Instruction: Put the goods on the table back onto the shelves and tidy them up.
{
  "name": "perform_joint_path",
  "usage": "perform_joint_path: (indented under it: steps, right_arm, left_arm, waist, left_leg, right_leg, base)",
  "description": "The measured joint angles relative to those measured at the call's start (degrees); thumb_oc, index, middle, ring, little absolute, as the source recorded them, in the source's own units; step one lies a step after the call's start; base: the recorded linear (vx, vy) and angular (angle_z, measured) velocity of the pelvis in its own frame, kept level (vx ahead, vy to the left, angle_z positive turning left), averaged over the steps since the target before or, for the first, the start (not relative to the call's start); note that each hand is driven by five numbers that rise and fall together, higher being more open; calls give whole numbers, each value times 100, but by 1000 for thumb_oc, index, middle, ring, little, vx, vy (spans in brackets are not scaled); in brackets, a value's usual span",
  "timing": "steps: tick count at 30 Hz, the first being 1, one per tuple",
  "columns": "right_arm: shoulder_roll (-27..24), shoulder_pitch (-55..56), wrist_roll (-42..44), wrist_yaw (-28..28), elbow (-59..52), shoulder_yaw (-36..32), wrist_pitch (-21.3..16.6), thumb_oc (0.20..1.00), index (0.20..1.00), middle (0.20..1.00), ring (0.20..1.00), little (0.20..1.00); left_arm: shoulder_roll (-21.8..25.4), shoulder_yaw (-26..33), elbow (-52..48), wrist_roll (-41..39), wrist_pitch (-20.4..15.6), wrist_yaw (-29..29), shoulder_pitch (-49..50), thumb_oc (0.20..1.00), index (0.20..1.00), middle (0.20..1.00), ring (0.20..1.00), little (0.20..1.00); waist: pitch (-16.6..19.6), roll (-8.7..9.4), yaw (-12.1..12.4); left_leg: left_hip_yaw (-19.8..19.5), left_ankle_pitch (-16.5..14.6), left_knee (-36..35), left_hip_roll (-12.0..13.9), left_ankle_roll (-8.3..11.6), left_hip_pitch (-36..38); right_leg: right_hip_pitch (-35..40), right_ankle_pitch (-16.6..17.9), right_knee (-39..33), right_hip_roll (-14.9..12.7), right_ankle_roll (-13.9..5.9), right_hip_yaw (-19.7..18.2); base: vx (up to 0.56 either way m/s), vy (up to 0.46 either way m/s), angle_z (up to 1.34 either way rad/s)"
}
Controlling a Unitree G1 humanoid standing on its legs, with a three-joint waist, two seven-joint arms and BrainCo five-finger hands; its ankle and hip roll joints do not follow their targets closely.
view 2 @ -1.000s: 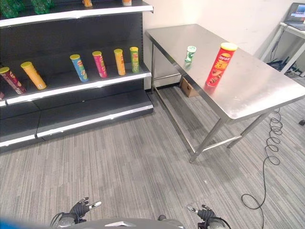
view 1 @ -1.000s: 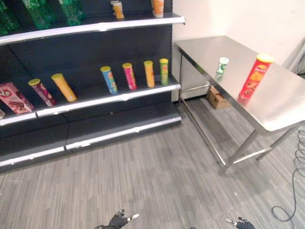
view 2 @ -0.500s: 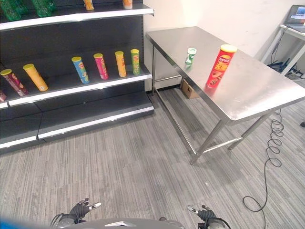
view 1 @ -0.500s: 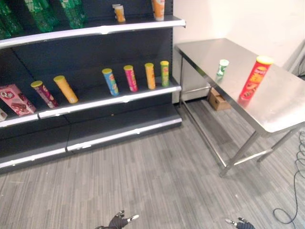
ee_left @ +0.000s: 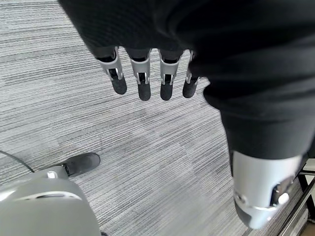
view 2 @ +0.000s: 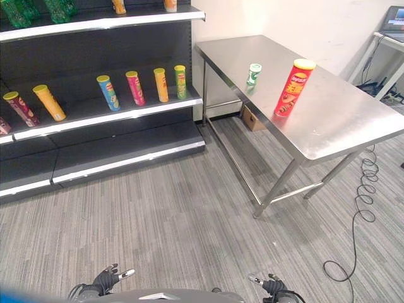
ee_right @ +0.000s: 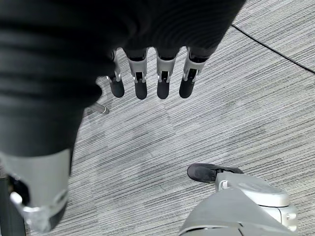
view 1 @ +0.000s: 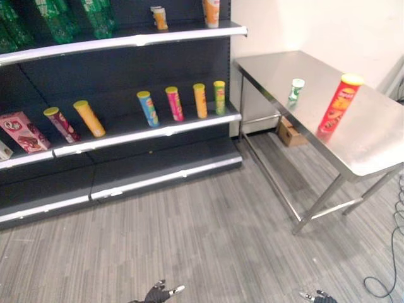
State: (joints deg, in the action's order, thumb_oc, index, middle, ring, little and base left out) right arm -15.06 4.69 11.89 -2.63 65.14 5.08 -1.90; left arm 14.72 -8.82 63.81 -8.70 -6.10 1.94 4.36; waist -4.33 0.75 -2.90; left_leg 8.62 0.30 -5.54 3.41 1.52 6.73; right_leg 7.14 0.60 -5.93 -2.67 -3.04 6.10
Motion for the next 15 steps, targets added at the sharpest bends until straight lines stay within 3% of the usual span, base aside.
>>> perform_joint_path:
  steps: [15]
  right_arm:
    - [-19,12,-1,7,3,51,1,1000,1000,1000,1000,1000]
  left_arm:
    - [17,26,-2,-12,0,4,-19,1000,1000,1000,1000,1000]
  waist:
    - [-41,64,1]
  left_leg:
    - [-91,6,71,24,23,-93]
  right_leg:
    - [-34,-36,1,31,-1,59]
  base:
    - [-12,-41,2]
